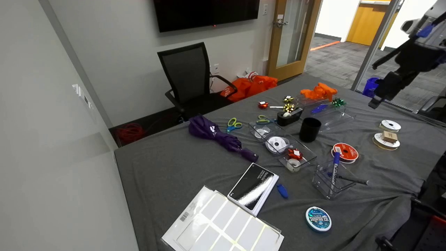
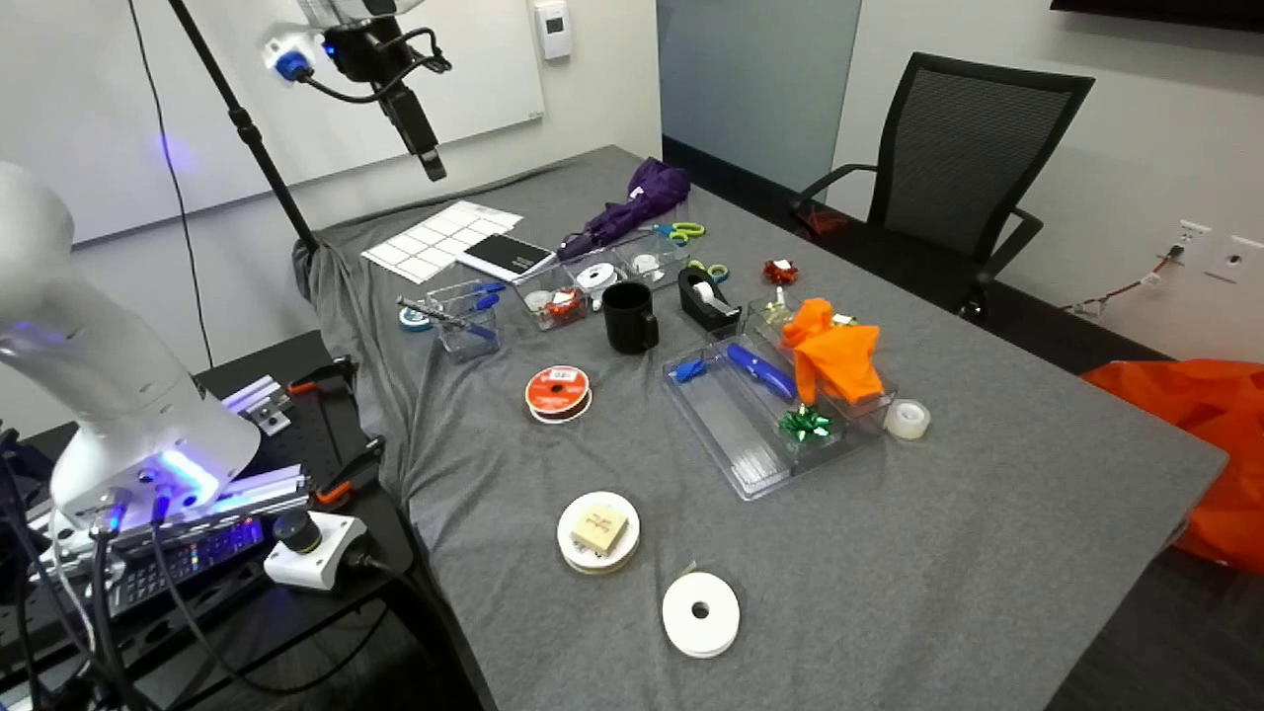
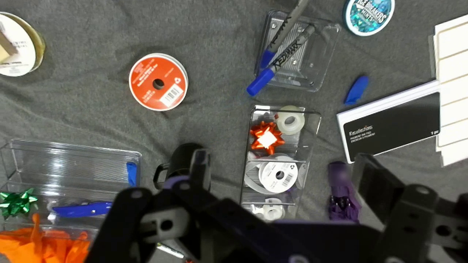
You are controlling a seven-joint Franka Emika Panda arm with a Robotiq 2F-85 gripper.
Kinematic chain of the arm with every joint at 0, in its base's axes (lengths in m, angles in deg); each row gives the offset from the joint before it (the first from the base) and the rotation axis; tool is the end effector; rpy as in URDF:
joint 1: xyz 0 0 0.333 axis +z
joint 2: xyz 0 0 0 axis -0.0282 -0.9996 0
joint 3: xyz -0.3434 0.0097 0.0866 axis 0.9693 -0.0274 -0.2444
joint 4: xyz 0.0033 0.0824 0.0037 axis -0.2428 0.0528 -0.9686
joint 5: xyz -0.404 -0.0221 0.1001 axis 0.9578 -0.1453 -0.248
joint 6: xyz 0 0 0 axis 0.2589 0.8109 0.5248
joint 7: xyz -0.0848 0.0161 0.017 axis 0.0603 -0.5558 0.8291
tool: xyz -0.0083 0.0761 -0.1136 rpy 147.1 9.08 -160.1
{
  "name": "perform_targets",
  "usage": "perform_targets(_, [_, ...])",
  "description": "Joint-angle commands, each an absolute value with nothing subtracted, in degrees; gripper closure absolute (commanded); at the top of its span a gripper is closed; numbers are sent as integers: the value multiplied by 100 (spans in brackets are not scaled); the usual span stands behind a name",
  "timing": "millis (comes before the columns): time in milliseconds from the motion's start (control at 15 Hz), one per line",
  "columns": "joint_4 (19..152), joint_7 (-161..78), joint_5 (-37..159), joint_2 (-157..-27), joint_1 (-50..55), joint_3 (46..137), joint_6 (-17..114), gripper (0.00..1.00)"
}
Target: Move the green ribbon to the large container on the left.
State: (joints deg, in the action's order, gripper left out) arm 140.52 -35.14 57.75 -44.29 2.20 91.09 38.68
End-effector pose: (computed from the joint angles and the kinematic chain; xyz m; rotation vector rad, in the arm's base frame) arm 0.3968 -0.0217 0.4530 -3.0979 0.0404 -0.2465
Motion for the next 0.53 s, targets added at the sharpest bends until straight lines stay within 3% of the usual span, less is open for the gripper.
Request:
perform_targets(0, [13437, -3130, 5751, -5013, 71, 9338, 3770, 0])
perform_targets(467, [12980, -2459, 6155, -5421, -136, 9562, 4502, 0])
